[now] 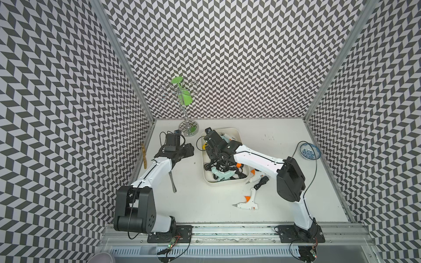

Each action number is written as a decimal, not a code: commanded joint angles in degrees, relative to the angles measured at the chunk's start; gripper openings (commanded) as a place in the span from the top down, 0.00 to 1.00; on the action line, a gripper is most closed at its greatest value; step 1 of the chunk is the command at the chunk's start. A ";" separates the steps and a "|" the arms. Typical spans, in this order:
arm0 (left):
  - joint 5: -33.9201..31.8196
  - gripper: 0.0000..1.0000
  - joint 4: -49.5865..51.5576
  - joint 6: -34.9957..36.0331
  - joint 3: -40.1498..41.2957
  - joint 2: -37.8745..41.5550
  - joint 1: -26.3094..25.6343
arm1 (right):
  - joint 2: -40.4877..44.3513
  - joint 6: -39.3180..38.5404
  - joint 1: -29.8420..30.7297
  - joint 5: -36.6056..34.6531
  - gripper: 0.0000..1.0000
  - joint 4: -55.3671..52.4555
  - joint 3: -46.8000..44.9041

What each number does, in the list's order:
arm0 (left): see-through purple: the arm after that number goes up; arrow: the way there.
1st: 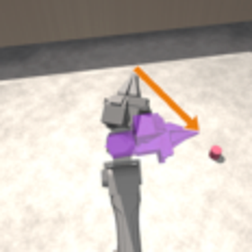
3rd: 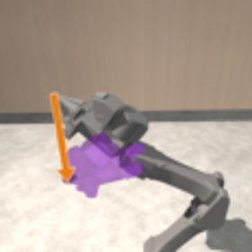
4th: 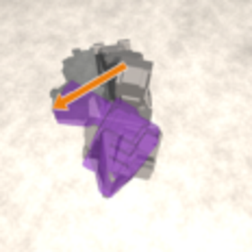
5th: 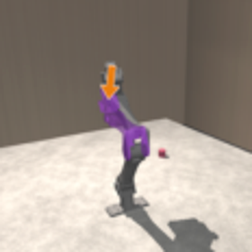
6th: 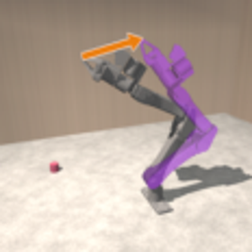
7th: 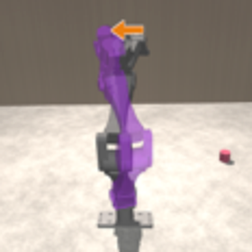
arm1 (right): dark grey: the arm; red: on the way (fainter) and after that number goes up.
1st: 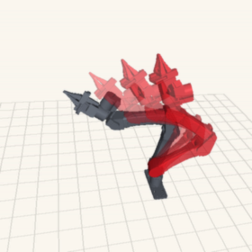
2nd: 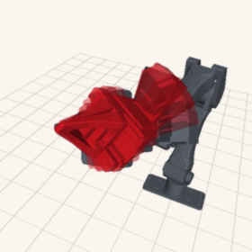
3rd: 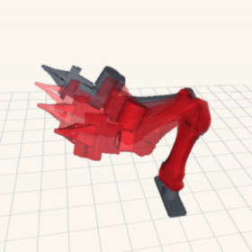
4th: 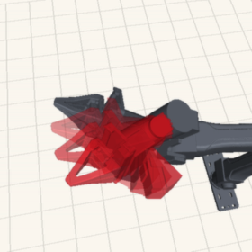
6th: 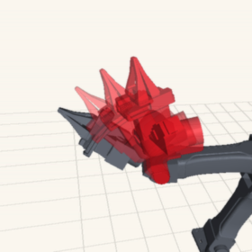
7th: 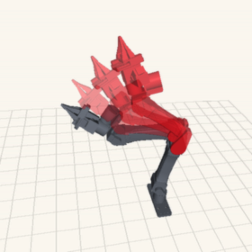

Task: Put the hot melt glue gun into the storage box
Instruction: Adjust the hot melt adhesive gun in the storage box.

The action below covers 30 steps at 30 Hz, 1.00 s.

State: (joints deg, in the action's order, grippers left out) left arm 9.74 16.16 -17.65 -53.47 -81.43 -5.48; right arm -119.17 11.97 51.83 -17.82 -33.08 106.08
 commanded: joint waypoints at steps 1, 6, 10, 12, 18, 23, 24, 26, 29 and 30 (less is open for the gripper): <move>0.59 0.43 -1.46 -0.02 0.37 0.35 0.31 | 4.25 -2.83 -0.08 6.11 0.60 -6.39 -0.82; 0.82 0.43 -1.63 -0.02 0.37 0.36 0.31 | 13.46 -1.20 0.20 15.82 0.83 -3.38 -14.82; 1.08 0.43 -1.63 -0.04 0.28 -0.04 0.30 | 16.62 -0.64 0.46 21.41 0.90 0.99 -22.30; 1.15 0.43 -1.75 -0.07 0.30 -0.14 0.29 | 14.83 -0.87 0.54 23.55 0.90 -0.44 -21.86; 1.19 0.43 -1.61 0.01 0.28 -0.42 0.33 | 8.81 -0.39 1.99 26.04 0.92 1.95 -19.16; 0.77 0.43 -1.43 0.33 0.25 -0.45 0.32 | 2.16 0.19 1.96 25.58 0.93 2.20 -16.00; 0.73 0.43 -1.48 0.33 0.30 -0.41 0.29 | 0.92 0.33 1.95 25.07 0.93 2.07 -15.44; 0.65 0.43 -1.49 0.30 0.21 -0.55 0.32 | -1.16 0.57 1.96 24.09 0.93 2.09 -14.59; 0.63 0.43 -1.33 0.34 0.03 -0.83 0.34 | -3.02 0.99 1.81 22.24 0.93 2.83 -14.68; 0.62 0.43 -1.30 0.34 0.02 -0.84 0.33 | -3.16 1.20 1.83 21.64 0.93 3.18 -15.06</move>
State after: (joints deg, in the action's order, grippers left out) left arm 10.17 15.81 -17.65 -53.47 -81.54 -5.48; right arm -118.76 12.14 53.45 5.93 -30.30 92.09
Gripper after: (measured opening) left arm 0.572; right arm 0.071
